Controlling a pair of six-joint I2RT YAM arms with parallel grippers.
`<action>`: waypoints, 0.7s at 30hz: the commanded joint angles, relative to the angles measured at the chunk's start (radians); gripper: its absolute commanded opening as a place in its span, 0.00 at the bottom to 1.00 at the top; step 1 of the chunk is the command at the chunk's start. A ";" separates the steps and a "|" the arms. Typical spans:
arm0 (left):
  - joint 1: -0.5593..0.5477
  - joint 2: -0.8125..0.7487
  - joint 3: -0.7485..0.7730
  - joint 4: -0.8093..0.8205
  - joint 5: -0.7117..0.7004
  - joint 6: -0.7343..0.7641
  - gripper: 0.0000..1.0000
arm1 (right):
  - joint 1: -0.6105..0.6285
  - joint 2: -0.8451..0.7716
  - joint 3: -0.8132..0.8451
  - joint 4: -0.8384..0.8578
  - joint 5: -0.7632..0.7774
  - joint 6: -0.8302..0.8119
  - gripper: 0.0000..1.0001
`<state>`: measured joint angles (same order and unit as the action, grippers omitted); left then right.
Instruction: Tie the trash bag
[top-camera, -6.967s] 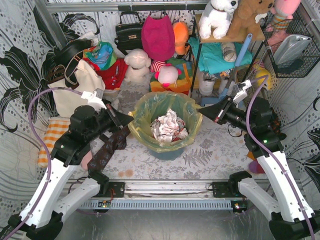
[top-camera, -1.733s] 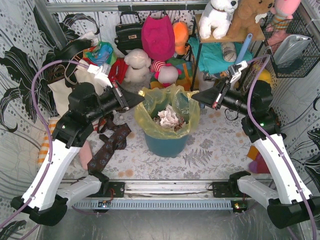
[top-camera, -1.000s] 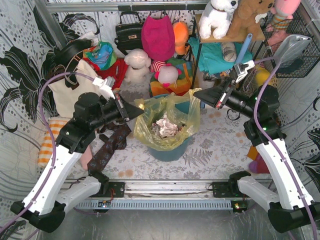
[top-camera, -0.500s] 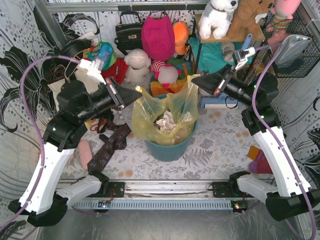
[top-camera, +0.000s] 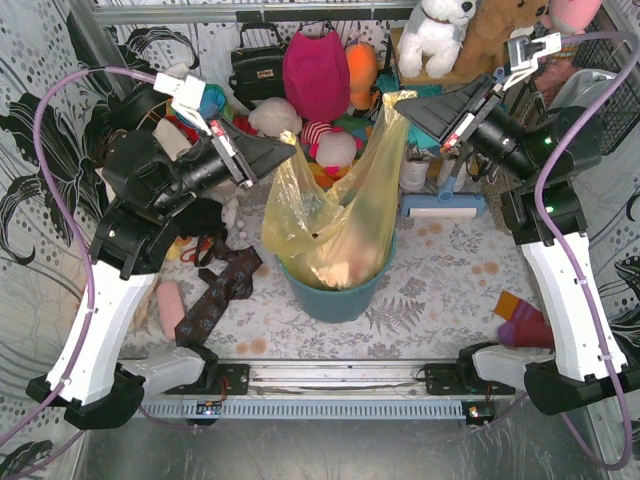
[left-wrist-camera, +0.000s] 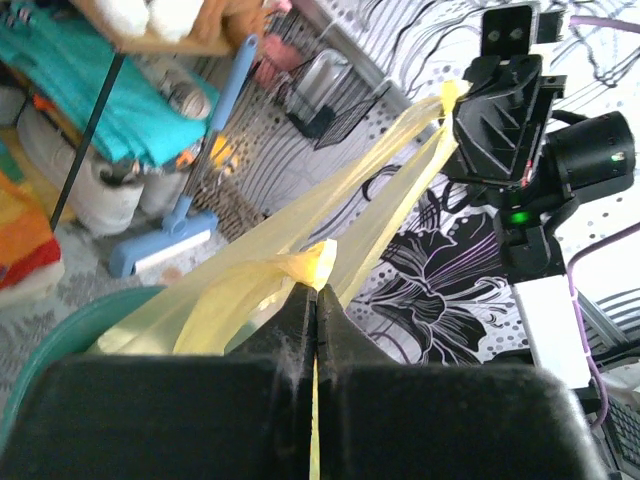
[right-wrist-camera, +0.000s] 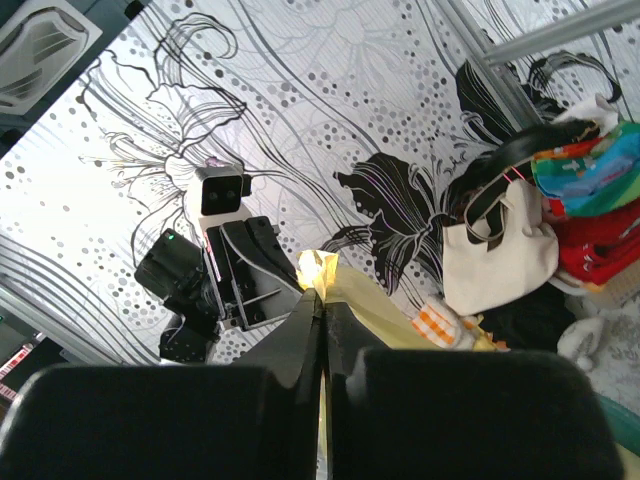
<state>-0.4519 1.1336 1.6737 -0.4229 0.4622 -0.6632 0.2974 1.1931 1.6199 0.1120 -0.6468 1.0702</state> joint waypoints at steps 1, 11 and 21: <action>-0.003 -0.037 0.034 0.207 0.038 0.029 0.00 | -0.004 0.016 0.074 0.051 0.018 -0.020 0.00; -0.004 -0.298 -0.263 0.328 -0.459 -0.083 0.00 | -0.003 -0.131 -0.145 -0.037 0.072 -0.081 0.00; -0.003 -0.419 -0.586 0.706 -0.261 -0.085 0.17 | -0.004 -0.241 -0.259 -0.123 0.138 -0.138 0.00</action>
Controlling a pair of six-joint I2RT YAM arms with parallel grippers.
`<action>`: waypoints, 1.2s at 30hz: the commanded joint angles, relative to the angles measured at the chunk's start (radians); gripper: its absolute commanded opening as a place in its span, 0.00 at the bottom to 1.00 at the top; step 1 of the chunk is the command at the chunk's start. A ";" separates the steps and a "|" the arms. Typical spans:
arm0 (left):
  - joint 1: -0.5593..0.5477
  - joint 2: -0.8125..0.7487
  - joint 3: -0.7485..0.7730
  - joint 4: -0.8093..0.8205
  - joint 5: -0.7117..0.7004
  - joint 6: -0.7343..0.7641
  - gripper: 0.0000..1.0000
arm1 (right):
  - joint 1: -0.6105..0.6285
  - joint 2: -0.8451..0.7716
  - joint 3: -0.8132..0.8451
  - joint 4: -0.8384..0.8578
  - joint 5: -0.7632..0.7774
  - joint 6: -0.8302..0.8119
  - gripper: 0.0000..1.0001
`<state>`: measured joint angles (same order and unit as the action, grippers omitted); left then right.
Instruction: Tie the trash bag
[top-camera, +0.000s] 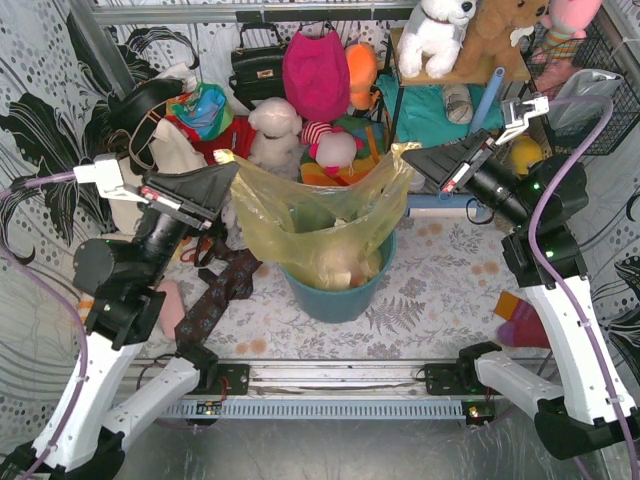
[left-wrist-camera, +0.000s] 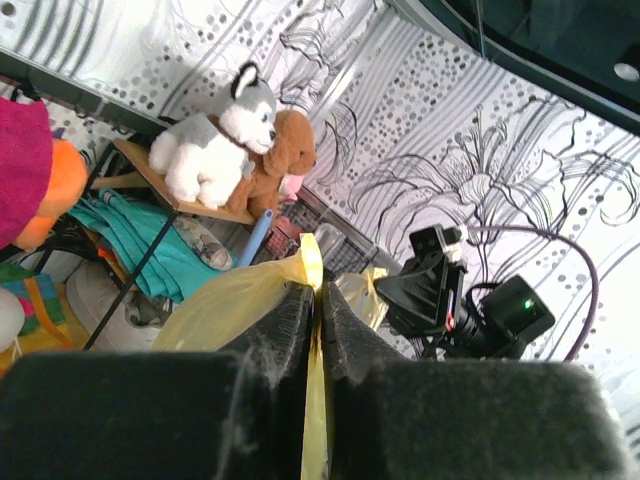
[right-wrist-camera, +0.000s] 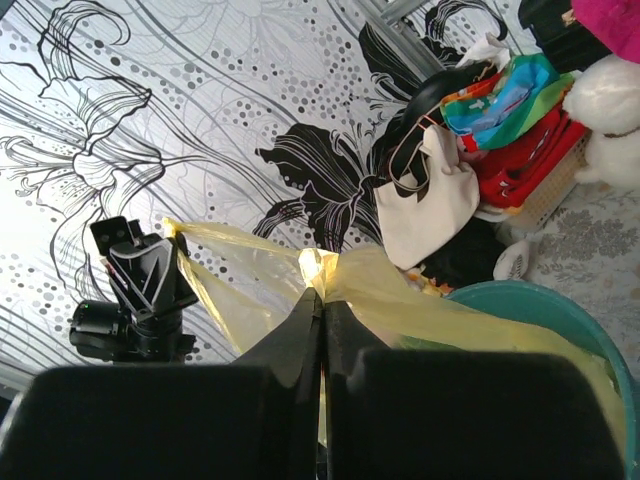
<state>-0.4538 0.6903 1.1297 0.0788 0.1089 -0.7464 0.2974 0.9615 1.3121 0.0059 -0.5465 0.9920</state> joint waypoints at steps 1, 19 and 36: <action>-0.002 0.035 -0.043 0.227 0.120 -0.008 0.17 | -0.003 0.001 0.068 -0.031 0.041 -0.072 0.00; -0.002 0.187 -0.023 0.612 0.403 -0.099 0.00 | -0.003 0.038 0.308 -0.257 0.052 -0.281 0.48; -0.002 0.162 0.034 0.360 0.449 0.043 0.19 | -0.003 0.195 0.523 -0.140 -0.342 -0.378 0.89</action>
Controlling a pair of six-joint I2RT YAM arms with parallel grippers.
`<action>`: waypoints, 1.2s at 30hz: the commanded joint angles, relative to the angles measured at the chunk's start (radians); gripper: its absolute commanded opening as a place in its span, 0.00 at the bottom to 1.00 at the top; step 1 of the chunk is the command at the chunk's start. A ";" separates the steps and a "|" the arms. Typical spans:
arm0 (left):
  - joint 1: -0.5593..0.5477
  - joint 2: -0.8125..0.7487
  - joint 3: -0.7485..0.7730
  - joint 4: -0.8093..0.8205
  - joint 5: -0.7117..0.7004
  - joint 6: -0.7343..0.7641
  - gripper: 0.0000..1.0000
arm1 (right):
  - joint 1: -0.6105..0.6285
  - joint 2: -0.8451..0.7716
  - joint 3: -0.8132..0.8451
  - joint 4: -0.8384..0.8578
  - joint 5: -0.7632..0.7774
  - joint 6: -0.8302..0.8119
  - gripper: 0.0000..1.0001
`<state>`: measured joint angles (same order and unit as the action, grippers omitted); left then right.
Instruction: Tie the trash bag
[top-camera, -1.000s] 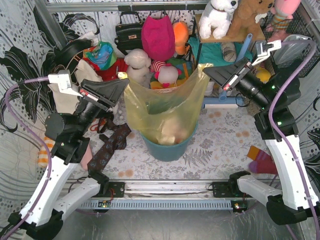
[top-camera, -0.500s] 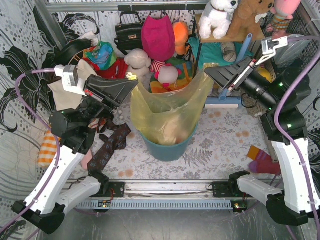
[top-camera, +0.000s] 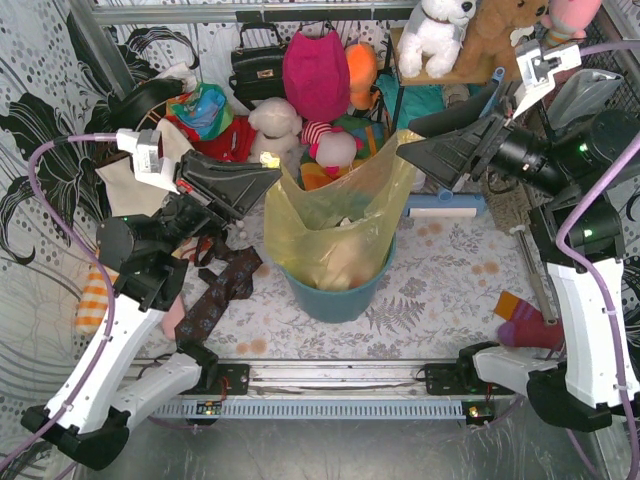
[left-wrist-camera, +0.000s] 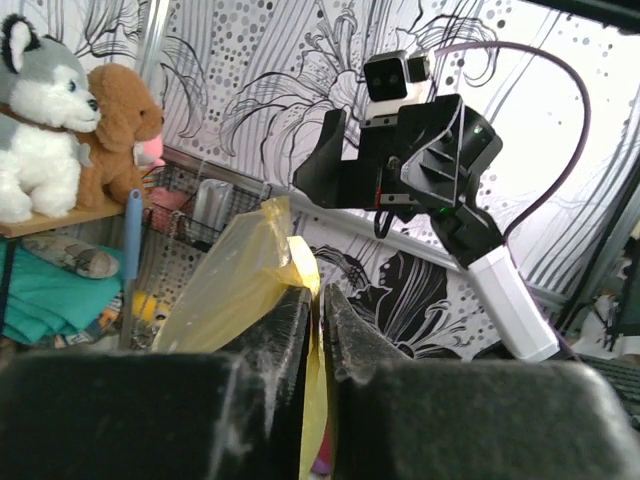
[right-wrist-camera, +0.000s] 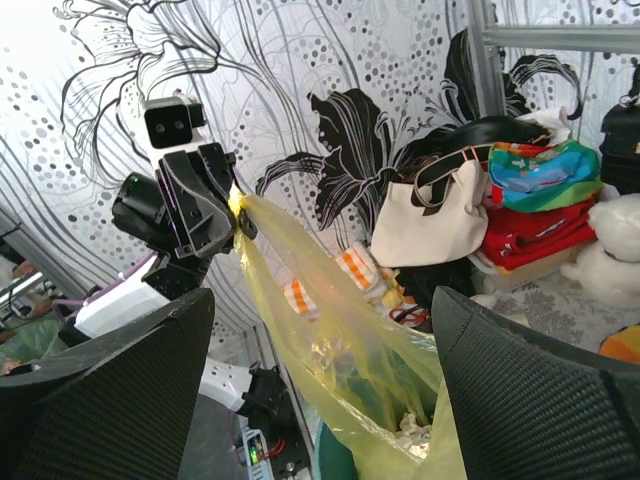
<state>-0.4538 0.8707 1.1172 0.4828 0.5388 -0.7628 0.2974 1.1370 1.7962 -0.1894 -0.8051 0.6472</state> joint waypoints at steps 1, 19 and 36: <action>-0.001 -0.020 0.052 -0.060 0.016 0.068 0.21 | -0.003 0.027 0.041 0.074 -0.094 -0.029 0.89; -0.001 -0.059 0.157 -0.277 -0.035 0.150 0.73 | 0.535 0.304 0.219 -0.097 0.246 -0.415 0.97; -0.001 -0.045 0.230 -0.437 -0.020 0.183 0.73 | 0.648 0.491 0.412 -0.188 0.322 -0.539 0.34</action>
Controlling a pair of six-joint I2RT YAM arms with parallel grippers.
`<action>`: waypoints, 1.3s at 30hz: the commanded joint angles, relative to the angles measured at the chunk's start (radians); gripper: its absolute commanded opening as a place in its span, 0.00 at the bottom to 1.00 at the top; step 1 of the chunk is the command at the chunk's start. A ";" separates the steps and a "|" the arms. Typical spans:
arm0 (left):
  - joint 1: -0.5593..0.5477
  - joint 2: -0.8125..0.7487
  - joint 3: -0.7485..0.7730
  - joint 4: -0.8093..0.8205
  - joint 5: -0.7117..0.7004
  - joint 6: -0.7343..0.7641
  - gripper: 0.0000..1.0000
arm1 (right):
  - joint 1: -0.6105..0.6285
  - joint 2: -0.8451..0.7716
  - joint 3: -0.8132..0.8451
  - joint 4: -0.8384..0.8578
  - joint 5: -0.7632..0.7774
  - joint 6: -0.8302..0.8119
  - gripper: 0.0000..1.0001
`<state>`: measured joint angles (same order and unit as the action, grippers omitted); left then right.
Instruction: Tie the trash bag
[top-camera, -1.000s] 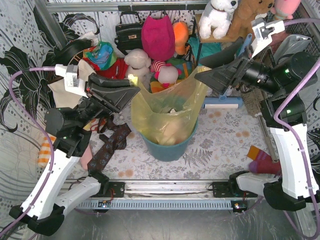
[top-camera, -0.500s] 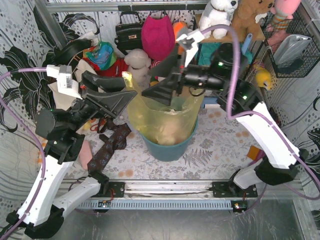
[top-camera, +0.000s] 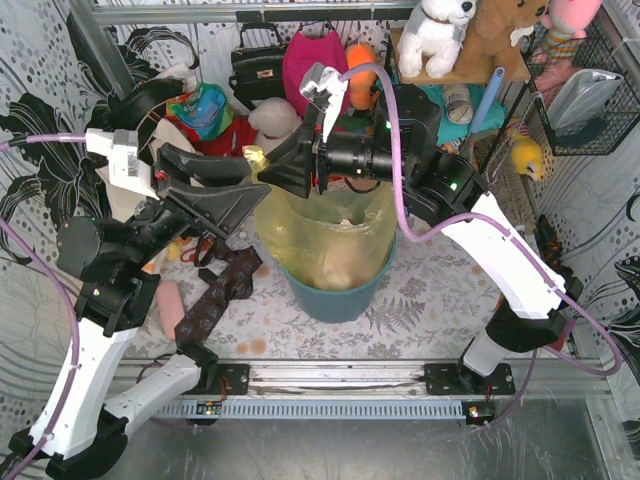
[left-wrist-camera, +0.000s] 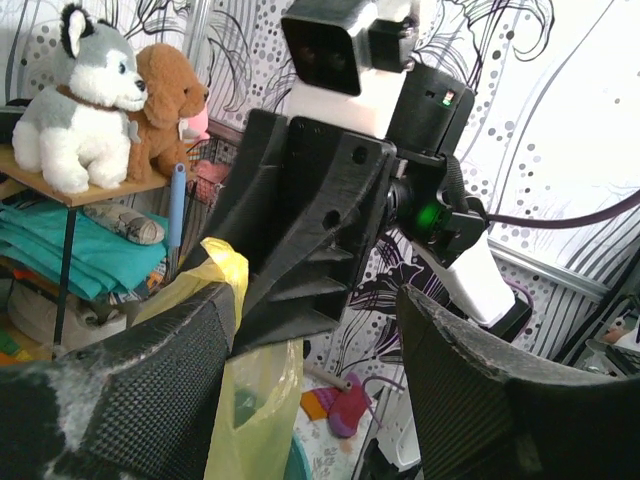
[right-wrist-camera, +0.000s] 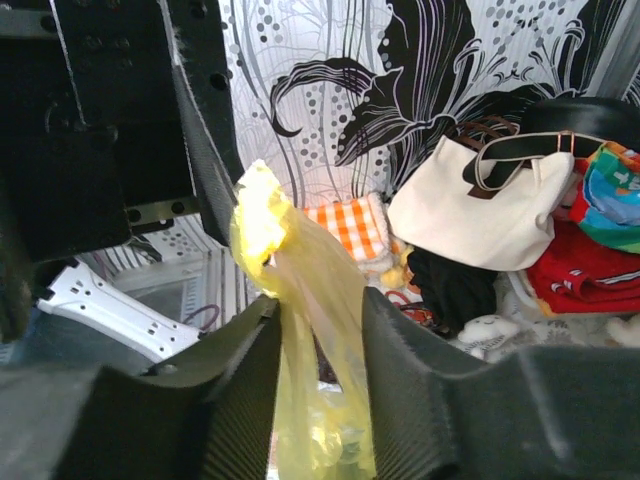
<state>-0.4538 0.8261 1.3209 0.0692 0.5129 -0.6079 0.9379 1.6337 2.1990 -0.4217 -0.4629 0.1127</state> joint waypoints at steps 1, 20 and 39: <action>-0.002 0.001 0.029 -0.034 0.003 0.035 0.73 | 0.007 -0.011 0.001 0.051 -0.024 0.000 0.26; -0.002 0.016 -0.046 0.039 0.298 0.287 0.96 | 0.008 -0.173 -0.215 0.204 -0.056 0.071 0.00; 0.001 0.141 -0.135 0.419 0.511 0.187 0.52 | 0.008 -0.196 -0.249 0.237 -0.094 0.105 0.00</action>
<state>-0.4538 0.9501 1.2034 0.3256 0.9154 -0.3508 0.9413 1.4635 1.9553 -0.2447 -0.5575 0.1982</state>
